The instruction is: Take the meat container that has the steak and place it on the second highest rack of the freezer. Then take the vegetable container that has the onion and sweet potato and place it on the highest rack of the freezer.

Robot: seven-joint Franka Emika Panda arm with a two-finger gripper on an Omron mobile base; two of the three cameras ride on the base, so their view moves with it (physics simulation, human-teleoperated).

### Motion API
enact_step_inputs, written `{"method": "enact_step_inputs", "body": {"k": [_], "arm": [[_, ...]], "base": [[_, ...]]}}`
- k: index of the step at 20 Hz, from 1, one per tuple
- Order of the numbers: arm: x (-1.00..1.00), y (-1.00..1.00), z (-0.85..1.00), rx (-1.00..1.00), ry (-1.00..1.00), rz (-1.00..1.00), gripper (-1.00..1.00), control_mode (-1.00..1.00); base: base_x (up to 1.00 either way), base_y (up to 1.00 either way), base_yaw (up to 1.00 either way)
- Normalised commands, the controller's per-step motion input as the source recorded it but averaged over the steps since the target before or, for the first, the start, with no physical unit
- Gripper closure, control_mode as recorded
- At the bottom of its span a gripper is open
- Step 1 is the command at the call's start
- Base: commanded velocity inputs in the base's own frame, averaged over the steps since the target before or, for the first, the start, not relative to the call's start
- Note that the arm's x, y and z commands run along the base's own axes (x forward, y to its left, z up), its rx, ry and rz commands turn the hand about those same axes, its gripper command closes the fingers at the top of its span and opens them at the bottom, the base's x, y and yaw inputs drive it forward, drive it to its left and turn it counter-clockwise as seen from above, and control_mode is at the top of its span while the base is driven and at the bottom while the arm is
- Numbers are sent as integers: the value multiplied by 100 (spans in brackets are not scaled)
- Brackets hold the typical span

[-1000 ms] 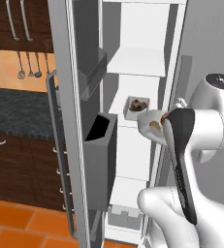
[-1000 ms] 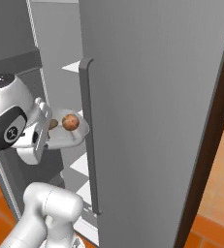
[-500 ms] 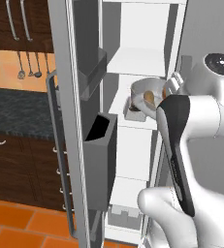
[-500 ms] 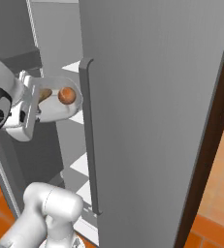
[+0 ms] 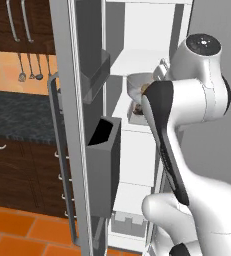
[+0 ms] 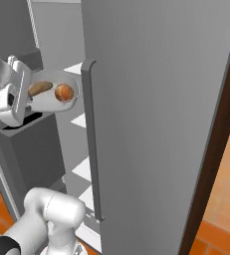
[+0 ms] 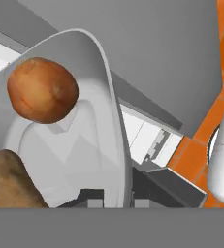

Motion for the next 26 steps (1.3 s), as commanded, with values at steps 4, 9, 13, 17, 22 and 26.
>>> {"method": "enact_step_inputs", "body": {"k": [4,9,13,17,22,26], "arm": [[-24,18,22,-9,-10,0,100,-100],[21,0,39,-1,-8,0,100,-100],[44,0,30,0,-4,1,100,-100],[24,0,27,0,-7,8,100,-100],[27,-9,9,-4,-9,7,100,-100],[47,-17,0,-7,-5,1,100,-100]], "base": [[0,0,0],[0,0,0],[0,0,0],[0,0,0],[0,0,0],[0,0,0]]}}
